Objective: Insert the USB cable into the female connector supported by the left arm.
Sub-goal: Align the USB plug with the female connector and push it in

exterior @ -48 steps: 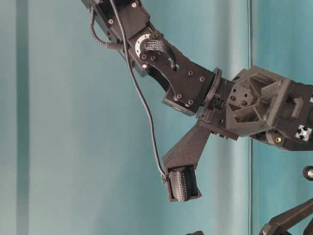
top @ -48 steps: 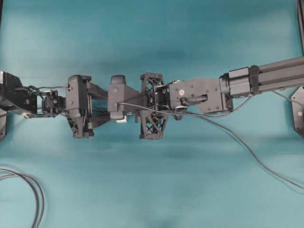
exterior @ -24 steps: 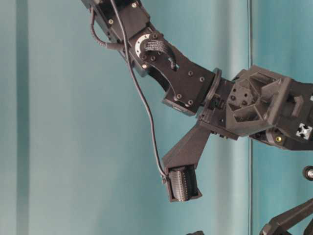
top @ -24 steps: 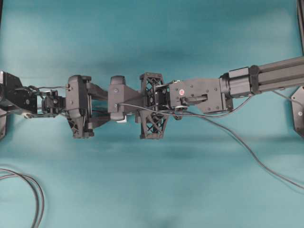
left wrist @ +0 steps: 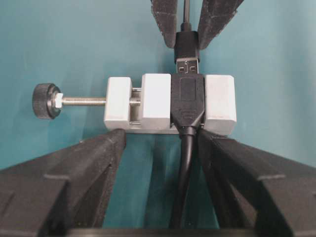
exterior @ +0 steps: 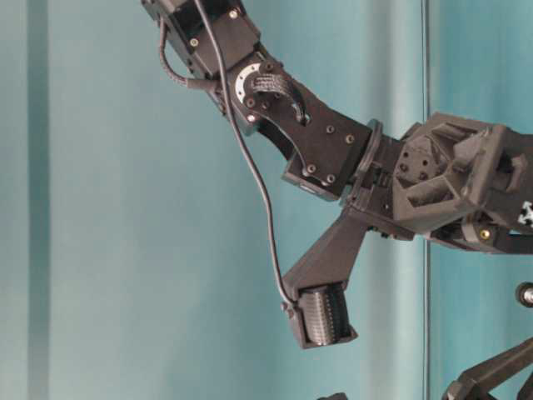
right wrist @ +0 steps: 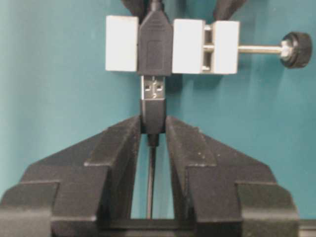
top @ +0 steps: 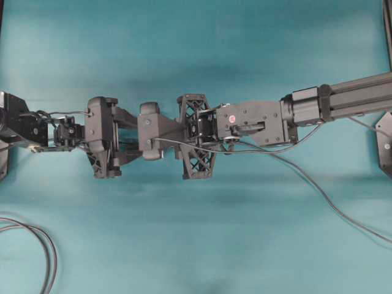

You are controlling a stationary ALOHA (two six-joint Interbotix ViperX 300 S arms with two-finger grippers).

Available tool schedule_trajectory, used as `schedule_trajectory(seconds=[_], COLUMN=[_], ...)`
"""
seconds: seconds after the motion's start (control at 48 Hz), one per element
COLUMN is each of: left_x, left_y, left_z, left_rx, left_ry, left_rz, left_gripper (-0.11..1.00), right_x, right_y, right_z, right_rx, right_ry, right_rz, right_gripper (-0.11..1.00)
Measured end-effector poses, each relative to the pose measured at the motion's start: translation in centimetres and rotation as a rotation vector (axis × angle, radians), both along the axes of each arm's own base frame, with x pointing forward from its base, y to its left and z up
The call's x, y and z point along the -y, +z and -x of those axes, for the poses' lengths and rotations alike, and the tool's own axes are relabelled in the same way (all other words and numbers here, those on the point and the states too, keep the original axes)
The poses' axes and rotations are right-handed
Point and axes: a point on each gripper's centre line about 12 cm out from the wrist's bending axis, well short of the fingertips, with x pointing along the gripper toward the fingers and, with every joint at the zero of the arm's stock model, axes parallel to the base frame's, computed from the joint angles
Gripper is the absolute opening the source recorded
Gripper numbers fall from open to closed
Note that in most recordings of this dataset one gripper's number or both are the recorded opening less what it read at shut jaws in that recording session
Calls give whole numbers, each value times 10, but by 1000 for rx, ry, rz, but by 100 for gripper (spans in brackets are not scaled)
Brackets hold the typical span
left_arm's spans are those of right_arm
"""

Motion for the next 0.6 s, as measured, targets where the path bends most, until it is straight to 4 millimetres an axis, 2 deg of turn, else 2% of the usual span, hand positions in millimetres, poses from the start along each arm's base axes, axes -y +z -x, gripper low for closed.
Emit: schedule_trajectory(seconds=[0.166, 0.312, 0.604], left_x=[0, 0, 0], left_y=[0, 0, 0], left_z=[0, 0, 0], left_rx=[0, 0, -2], left_ry=[0, 1, 1], left_rz=[0, 0, 0], left_gripper=[77, 77, 77], right_x=[1, -4, -5], right_y=[0, 2, 3], right_z=[0, -1, -2], right_rx=[3, -1, 9], right_ry=[5, 78, 15], right_rz=[8, 106, 117], right_gripper=[19, 19, 19])
